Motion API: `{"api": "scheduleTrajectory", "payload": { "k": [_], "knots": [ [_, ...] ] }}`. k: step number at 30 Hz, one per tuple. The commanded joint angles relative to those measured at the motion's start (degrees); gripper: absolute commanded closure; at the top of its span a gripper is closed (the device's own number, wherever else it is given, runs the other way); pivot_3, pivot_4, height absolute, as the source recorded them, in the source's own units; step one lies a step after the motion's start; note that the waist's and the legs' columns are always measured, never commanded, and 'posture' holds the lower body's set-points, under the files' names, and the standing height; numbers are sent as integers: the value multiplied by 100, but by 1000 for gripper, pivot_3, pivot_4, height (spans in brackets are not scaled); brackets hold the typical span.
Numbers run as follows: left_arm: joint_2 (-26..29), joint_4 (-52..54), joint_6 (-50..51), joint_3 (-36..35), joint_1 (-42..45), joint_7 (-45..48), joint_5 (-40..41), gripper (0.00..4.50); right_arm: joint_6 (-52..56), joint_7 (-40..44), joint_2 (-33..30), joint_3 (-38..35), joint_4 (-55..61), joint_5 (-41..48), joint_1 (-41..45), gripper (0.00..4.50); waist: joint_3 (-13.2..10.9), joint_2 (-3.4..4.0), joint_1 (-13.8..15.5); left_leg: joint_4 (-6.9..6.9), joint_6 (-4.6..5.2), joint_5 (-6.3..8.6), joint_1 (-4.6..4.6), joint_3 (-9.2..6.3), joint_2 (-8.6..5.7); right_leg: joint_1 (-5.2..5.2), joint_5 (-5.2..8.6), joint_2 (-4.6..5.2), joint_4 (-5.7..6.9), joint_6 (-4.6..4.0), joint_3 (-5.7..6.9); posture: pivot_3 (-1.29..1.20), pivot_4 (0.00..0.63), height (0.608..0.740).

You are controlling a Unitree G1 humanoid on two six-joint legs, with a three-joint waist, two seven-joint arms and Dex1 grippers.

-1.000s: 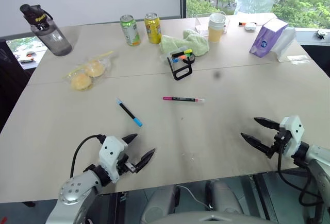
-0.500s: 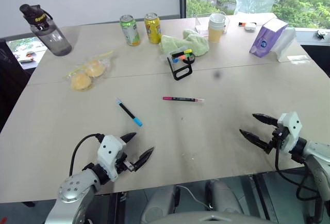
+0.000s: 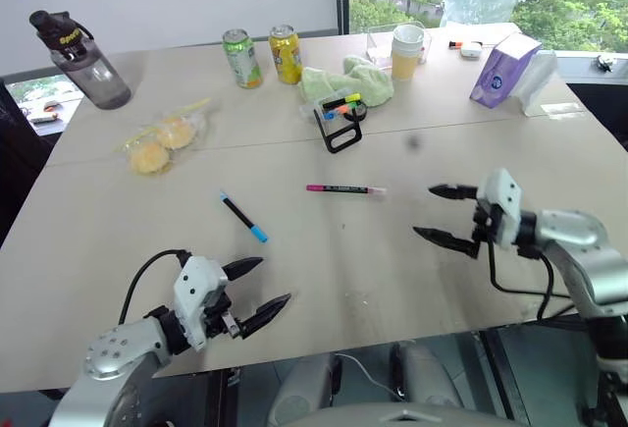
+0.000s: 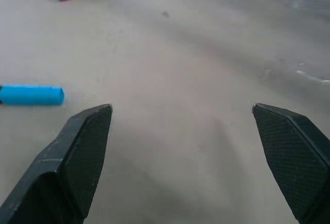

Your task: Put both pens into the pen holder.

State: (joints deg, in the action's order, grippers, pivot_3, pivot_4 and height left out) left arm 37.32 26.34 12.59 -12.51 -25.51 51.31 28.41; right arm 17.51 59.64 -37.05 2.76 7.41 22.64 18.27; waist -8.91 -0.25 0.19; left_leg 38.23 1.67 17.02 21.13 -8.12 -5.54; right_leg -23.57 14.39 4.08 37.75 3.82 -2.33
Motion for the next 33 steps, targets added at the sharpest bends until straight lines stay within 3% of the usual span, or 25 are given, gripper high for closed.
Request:
{"api": "scheduleTrajectory", "payload": {
  "k": [1, 6, 12, 21, 24, 26, 28, 29, 32, 33],
  "knots": [
    [348, 436, 249, -957, -217, 355, 779, 30, 311, -116, 412, 873, -240, -608, 1238, 0, -8, -14, -28, -1, 0, 0, 4, -7, 0, 0, 0, 1, -6, 0, 0, 0, 150, 740],
    [756, 562, 503, -1747, -375, 700, 1179, 30, 358, 76, 916, 1794, -1123, -1309, 2339, 0, -9, -11, -85, -3, -2, -1, 12, -5, 0, -15, 0, -2, -6, -2, 3, 0, 150, 740],
    [1009, 549, 761, -2301, -605, 1021, 1317, 30, 1394, 193, 1535, 3043, -2442, -2426, 3888, 0, -16, -3, -135, -8, -1, 0, 20, -2, -2, -26, 0, -4, -9, -3, 4, 0, 150, 740],
    [783, 904, 919, -2641, -927, 1008, 1439, 30, 1356, -45, 2591, 3195, -4431, -3066, 4902, 0, -17, -1, -197, -12, -4, -1, 73, -5, -7, -91, -1, -1, -2, -5, 7, 0, 150, 740],
    [662, 1012, 951, -2769, -1062, 959, 1476, 0, 1375, 7, 2707, 3137, -4608, -3100, 4958, 764, -17, 1, -252, -14, -4, -1, 77, -2, -8, -101, -1, 0, 1, -5, 4, 0, 150, 740],
    [598, 1056, 971, -2824, -1112, 930, 1499, 0, 1384, 41, 2760, 3114, -4651, -3099, 4977, 1634, -17, 3, -259, -15, -6, -2, 74, -2, -6, -101, -1, -2, 8, -5, 4, 0, 150, 740],
    [559, 1061, 965, -2808, -1143, 916, 1469, 0, 1471, 113, 2888, 3084, -4696, -3057, 5052, 2796, -17, 4, -264, -14, -12, -6, 71, 1, -6, -101, -2, -2, 15, -7, 0, 0, 150, 740],
    [546, 1069, 966, -2776, -1140, 899, 1456, 0, 1499, 131, 2959, 3077, -4741, -3055, 5103, 3020, -17, 4, -264, -14, -14, -7, 70, 1, -5, -101, -4, -3, 16, -11, 1, 0, 150, 740],
    [519, 1094, 972, -2665, -1096, 833, 1435, 0, 1532, 188, 3115, 3115, -4943, -3130, 5246, 4424, -19, 7, -268, -15, -27, -15, 67, 0, 0, -102, -14, -9, 24, -24, 2, 0, 150, 740],
    [512, 1101, 969, -2637, -1086, 816, 1429, 0, 1530, 214, 3143, 3139, -5005, -3172, 5284, 4470, -19, 7, -266, -15, -31, -17, 67, -4, 2, -104, -16, -11, 25, -27, 5, 0, 150, 740]
  ]
}}
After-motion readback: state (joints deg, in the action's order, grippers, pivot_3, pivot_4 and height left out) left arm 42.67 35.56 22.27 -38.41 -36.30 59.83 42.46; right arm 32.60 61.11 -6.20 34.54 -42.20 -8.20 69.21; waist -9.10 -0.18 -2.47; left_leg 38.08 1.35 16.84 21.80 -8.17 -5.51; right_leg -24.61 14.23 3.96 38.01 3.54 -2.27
